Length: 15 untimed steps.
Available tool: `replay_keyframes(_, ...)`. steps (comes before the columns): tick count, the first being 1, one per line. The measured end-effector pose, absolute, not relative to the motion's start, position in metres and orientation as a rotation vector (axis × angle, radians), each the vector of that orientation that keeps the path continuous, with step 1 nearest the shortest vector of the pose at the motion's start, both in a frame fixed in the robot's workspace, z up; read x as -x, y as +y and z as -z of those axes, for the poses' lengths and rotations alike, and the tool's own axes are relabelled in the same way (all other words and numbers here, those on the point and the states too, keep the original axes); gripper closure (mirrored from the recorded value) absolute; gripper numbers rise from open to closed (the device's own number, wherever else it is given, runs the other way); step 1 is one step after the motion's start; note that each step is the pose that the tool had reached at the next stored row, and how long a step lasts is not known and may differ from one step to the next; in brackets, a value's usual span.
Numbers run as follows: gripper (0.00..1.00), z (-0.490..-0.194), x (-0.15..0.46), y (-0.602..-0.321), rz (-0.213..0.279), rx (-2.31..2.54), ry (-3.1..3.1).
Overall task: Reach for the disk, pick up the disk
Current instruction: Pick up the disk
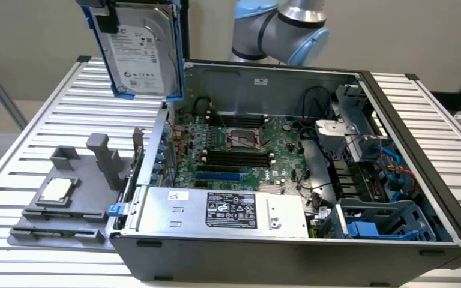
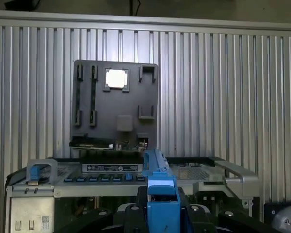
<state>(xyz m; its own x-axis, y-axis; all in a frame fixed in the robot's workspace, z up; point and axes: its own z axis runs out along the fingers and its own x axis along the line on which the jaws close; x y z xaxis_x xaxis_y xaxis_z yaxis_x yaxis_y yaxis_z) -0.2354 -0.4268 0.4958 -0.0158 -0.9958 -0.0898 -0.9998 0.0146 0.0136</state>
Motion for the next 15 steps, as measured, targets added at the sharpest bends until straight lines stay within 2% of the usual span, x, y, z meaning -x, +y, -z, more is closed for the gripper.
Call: replay_keyframes(15, 0.67, -0.496, 0.18, -0.452, -0.116, 2.163, 2.196)
